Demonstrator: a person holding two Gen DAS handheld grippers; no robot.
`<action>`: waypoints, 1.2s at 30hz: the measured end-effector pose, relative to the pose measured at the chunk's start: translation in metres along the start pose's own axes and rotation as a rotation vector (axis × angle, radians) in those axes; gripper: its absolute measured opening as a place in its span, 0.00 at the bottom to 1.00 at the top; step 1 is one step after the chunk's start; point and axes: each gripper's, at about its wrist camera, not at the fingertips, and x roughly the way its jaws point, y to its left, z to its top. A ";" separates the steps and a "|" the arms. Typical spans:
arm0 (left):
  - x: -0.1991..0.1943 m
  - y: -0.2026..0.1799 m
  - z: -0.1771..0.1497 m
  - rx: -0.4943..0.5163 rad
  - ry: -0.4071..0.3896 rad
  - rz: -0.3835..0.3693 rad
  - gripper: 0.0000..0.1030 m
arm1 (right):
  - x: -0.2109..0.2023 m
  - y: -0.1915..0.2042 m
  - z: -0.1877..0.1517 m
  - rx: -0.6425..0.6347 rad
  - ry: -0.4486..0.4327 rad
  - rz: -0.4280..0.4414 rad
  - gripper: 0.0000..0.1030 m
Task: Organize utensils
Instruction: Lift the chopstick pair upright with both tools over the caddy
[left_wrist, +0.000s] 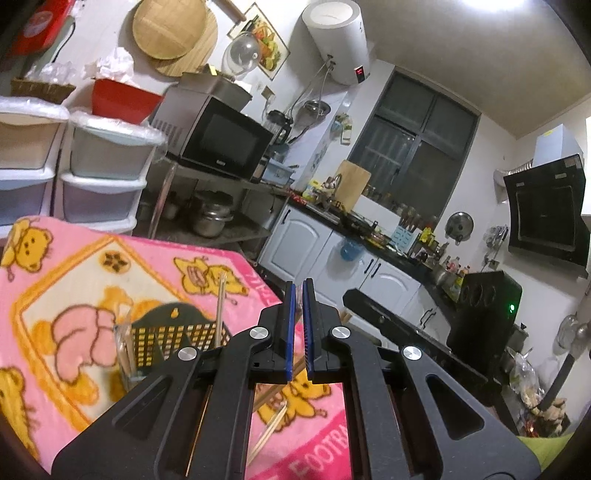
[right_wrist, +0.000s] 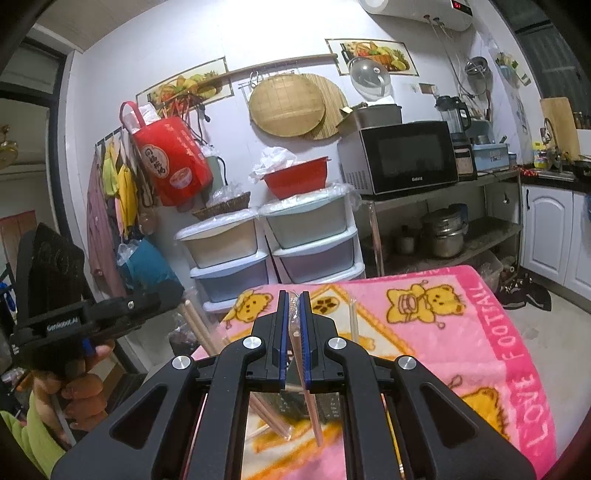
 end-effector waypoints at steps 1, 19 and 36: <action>0.001 0.000 0.003 0.001 -0.003 0.000 0.02 | 0.000 0.000 0.002 -0.001 -0.004 -0.001 0.06; 0.013 -0.011 0.052 0.056 -0.113 0.053 0.02 | 0.013 0.000 0.050 0.000 -0.098 -0.018 0.06; 0.029 0.007 0.066 0.076 -0.144 0.152 0.02 | 0.049 -0.007 0.062 -0.006 -0.102 -0.056 0.06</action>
